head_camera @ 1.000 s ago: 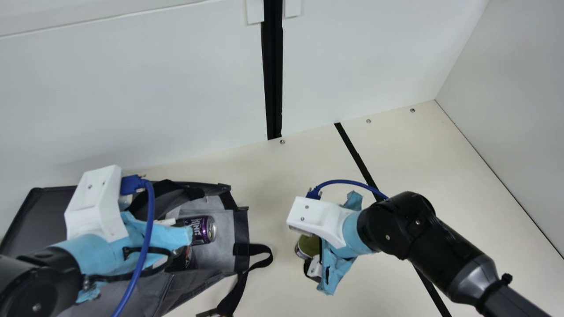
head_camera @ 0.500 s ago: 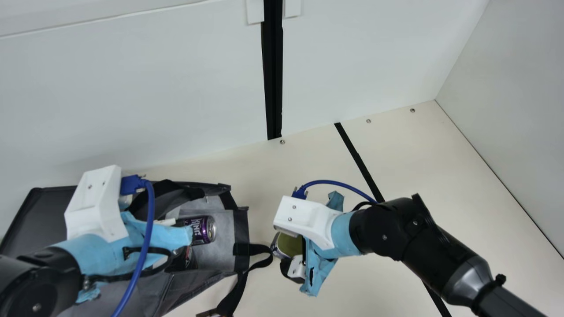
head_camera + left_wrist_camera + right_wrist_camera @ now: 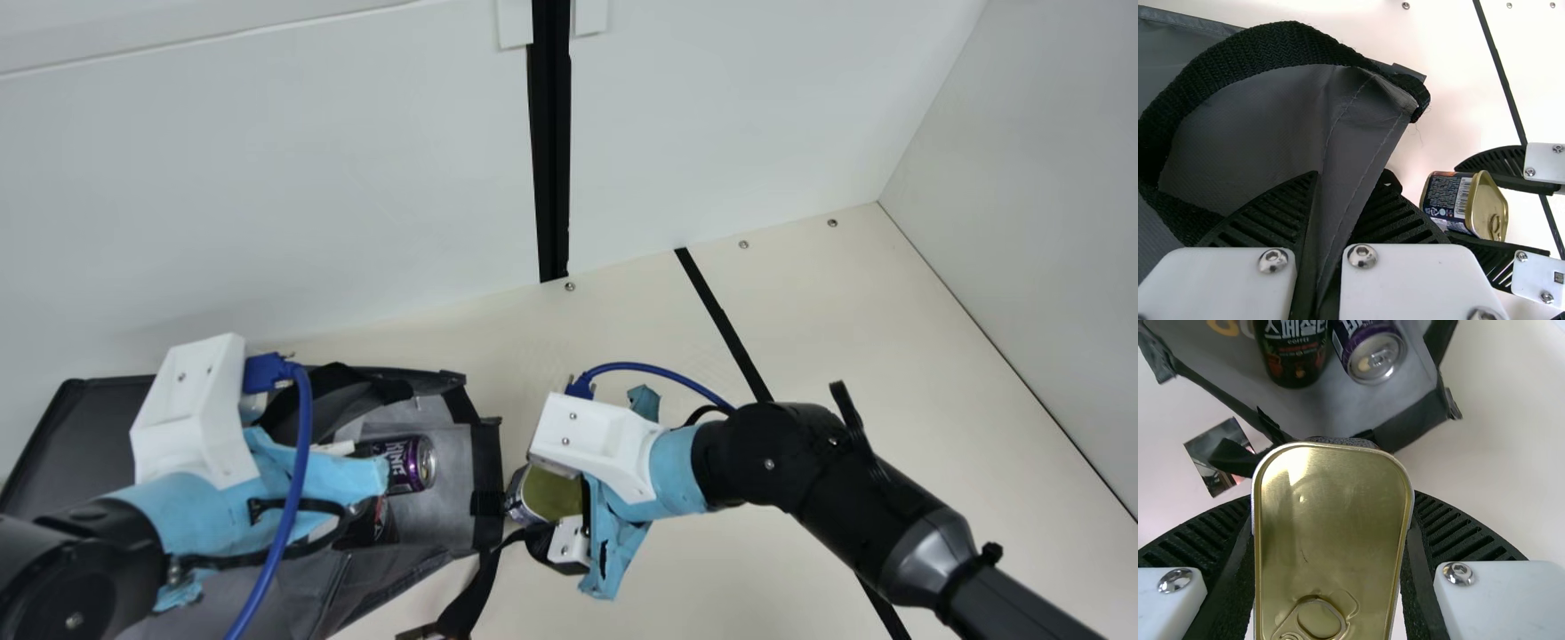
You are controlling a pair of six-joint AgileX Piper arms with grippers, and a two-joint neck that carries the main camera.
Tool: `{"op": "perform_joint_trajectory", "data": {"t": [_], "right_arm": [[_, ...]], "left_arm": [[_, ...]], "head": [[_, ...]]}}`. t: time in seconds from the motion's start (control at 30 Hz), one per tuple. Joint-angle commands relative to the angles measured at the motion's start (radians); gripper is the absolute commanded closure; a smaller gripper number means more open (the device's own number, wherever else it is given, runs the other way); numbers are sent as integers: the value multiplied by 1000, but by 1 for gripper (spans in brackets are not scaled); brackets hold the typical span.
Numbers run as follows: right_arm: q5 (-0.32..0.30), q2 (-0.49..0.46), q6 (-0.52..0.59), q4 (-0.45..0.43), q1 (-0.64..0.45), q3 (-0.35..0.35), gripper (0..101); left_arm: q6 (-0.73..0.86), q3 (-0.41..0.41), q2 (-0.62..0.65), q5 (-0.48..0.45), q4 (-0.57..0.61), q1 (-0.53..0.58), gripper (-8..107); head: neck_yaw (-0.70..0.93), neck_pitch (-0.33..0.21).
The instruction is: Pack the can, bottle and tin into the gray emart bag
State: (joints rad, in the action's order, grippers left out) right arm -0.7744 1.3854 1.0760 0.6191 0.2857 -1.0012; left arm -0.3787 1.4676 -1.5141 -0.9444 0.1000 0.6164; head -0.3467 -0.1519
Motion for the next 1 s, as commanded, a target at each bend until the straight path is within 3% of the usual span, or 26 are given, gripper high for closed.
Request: {"op": "perform_joint_trajectory", "data": {"t": [0.0,0.97], "right_arm": [[1,4,23,34,2,-2,101],[23,140,224,245,19,-45,101]], "left_arm": [[0,0,0,0,0,0,89],[0,0,0,0,0,0,89]], "head": [[-2,-23],[-2,-23]]}}
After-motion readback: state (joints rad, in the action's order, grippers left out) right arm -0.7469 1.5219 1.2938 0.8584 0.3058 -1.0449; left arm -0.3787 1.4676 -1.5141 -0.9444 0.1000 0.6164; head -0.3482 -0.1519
